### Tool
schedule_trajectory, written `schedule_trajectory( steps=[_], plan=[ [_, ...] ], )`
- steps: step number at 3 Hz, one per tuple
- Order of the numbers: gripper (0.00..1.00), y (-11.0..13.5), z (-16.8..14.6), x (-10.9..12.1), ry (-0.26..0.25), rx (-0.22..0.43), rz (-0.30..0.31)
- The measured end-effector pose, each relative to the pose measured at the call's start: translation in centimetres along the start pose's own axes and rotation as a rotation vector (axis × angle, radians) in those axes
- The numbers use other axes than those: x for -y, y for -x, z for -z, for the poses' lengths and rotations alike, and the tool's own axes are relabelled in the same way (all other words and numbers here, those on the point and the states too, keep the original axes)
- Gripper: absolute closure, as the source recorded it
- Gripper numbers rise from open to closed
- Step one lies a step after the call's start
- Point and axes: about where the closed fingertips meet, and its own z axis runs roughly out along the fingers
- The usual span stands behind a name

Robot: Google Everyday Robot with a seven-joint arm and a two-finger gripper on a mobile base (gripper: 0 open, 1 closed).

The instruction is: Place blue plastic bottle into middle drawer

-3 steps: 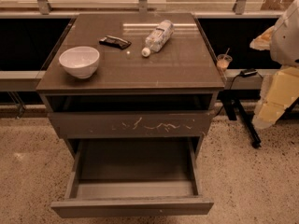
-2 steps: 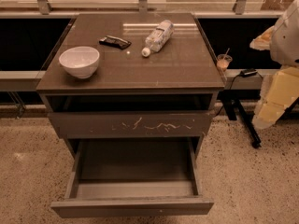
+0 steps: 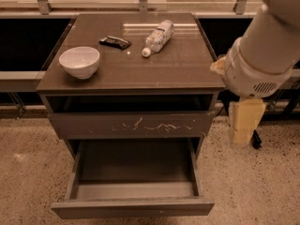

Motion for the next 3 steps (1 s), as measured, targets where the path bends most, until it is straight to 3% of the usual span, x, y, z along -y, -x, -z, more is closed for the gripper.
schedule_trajectory(
  steps=[1, 2, 3],
  plan=[
    [0.0, 0.5, -1.3, 0.5, -0.031, 0.011, 0.086],
    [0.0, 0.3, -3.0, 1.8, 0.031, -0.046, 0.197],
    [0.0, -0.7, -5.2, 6.6, 0.065, -0.111, 0.369]
  ],
)
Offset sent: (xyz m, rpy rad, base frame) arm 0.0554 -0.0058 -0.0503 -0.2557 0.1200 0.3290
